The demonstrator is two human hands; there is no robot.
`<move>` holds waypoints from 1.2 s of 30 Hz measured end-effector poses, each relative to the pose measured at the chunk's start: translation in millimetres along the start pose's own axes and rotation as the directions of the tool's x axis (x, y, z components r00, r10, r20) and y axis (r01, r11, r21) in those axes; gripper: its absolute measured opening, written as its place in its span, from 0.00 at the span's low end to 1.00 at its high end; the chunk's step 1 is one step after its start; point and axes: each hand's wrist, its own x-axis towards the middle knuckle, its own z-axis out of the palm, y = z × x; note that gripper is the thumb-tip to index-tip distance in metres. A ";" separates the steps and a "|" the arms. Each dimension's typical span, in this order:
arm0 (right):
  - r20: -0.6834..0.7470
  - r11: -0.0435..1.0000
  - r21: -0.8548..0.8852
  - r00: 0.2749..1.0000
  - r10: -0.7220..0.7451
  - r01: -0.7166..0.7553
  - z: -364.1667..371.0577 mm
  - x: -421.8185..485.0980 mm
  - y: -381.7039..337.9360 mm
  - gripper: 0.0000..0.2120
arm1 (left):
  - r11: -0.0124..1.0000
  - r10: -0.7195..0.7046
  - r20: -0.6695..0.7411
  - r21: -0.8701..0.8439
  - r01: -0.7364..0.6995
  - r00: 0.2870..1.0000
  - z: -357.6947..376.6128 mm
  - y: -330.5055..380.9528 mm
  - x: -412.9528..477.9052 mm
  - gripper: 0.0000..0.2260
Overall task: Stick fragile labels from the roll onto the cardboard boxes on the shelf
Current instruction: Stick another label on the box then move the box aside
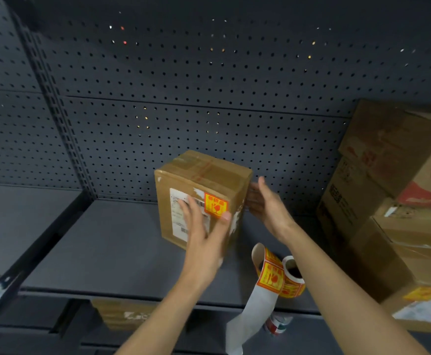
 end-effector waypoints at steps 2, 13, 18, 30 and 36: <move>0.000 1.000 0.002 1.000 -0.027 0.027 0.3 -15.1 4.3 0.19 | 0.998 0.015 -0.006 -0.053 -0.015 1.000 -16.9 -4.2 10.5 0.45; 0.152 0.978 -0.163 0.983 -0.106 0.130 14.2 -82.0 25.8 0.25 | 0.986 -0.009 0.050 -0.165 0.017 0.999 -73.4 -13.9 57.6 0.31; -0.107 0.996 -0.065 0.992 -0.067 0.061 13.1 -50.2 10.4 0.12 | 0.997 0.017 -0.105 -0.073 -0.025 0.994 -64.2 -1.8 39.5 0.35; -0.026 0.979 0.091 0.982 0.186 -0.183 27.9 75.9 -3.1 0.40 | 0.991 -0.109 -0.295 -0.108 0.080 0.949 -10.3 -7.2 -27.8 0.32; 0.075 0.992 0.020 0.989 0.127 -0.128 37.1 77.9 -3.9 0.37 | 0.989 -0.128 -0.219 -0.104 0.107 0.967 -2.9 -5.3 -25.3 0.32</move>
